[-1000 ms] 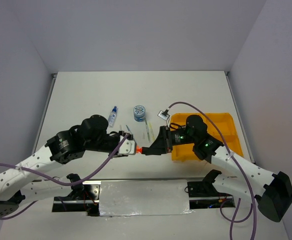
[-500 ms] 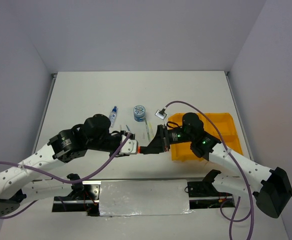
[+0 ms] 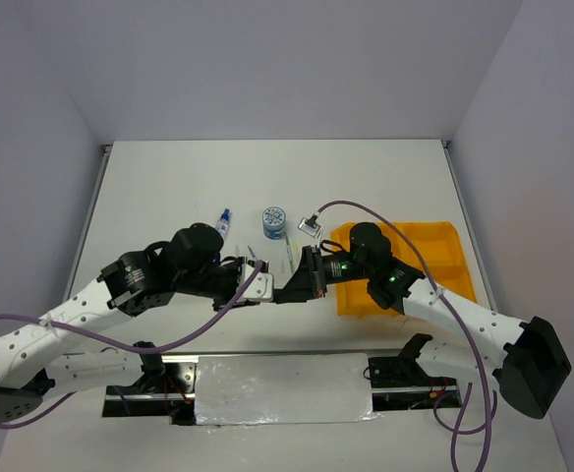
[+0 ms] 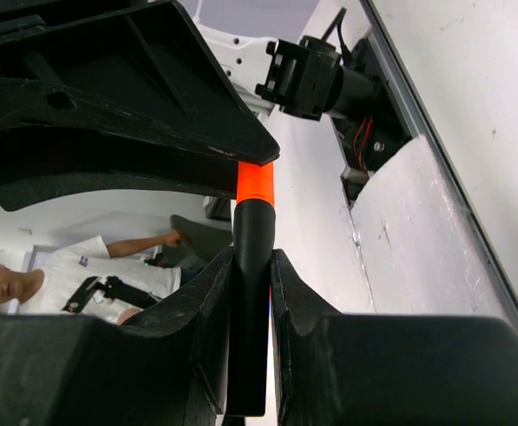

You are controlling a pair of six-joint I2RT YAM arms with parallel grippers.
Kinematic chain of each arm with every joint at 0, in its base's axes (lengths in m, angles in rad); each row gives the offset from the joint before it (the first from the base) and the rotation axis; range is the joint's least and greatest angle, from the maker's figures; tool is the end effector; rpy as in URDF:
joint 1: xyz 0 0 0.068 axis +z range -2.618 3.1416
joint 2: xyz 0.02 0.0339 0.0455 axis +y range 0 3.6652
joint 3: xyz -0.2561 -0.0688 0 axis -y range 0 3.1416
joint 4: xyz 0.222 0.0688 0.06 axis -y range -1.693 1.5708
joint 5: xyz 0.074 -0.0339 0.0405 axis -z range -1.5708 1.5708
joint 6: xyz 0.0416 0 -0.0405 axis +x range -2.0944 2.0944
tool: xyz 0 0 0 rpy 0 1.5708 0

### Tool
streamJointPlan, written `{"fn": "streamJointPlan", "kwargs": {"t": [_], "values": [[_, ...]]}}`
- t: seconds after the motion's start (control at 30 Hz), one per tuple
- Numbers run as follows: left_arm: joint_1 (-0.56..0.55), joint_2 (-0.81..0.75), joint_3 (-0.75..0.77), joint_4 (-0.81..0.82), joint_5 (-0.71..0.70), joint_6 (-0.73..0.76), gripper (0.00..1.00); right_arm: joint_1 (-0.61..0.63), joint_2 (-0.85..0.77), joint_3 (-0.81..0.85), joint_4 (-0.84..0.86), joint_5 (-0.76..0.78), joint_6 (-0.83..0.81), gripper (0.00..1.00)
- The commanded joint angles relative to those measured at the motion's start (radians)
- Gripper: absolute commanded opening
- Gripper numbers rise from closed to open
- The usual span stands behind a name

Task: Sort the stationery into containers
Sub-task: Close the pen cap on the pen.

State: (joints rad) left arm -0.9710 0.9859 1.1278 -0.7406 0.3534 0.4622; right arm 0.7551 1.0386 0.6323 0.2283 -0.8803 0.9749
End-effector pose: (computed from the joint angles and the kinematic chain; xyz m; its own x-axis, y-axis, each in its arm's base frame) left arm 0.0916 -0.1594 0.3541 0.1326 0.5473 -0.8264 0.9795 0.0554 0.1938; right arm 0.1357 0.1718 0.2838 -0.8909 -0.1146 -0.4394 -0.4484 0.0689 0.8912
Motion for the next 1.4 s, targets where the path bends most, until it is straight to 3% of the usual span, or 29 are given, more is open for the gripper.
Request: {"fn": "streamJointPlan", "kwargs": {"t": [0.0, 0.33, 0.5, 0.77, 1.0, 1.2, 1.37], "values": [[-0.02, 0.013, 0.038, 0.155, 0.099, -0.037, 0.3, 0.029, -0.003, 0.018, 0.284, 0.125, 0.022, 0.0], [-0.026, 0.025, 0.073, 0.145, 0.124, -0.04, 0.33, 0.072, 0.149, -0.002, 0.514, 0.124, 0.053, 0.0], [-0.04, 0.026, 0.121, 0.138, 0.113, -0.017, 0.33, 0.092, 0.258, -0.066, 0.91, 0.076, 0.224, 0.0], [-0.055, 0.08, 0.205, 0.113, 0.107, 0.013, 0.36, 0.116, 0.297, -0.108, 1.115, 0.15, 0.303, 0.0], [-0.06, 0.131, 0.311, 0.072, 0.084, 0.029, 0.48, 0.115, 0.481, -0.089, 1.535, 0.159, 0.444, 0.0], [-0.06, 0.172, 0.377, 0.0, 0.068, 0.041, 0.5, 0.131, 0.518, -0.063, 1.536, 0.155, 0.413, 0.0], [-0.06, 0.119, 0.334, 0.114, -0.037, -0.045, 0.57, 0.127, 0.469, -0.071, 1.51, 0.147, 0.384, 0.0]]}}
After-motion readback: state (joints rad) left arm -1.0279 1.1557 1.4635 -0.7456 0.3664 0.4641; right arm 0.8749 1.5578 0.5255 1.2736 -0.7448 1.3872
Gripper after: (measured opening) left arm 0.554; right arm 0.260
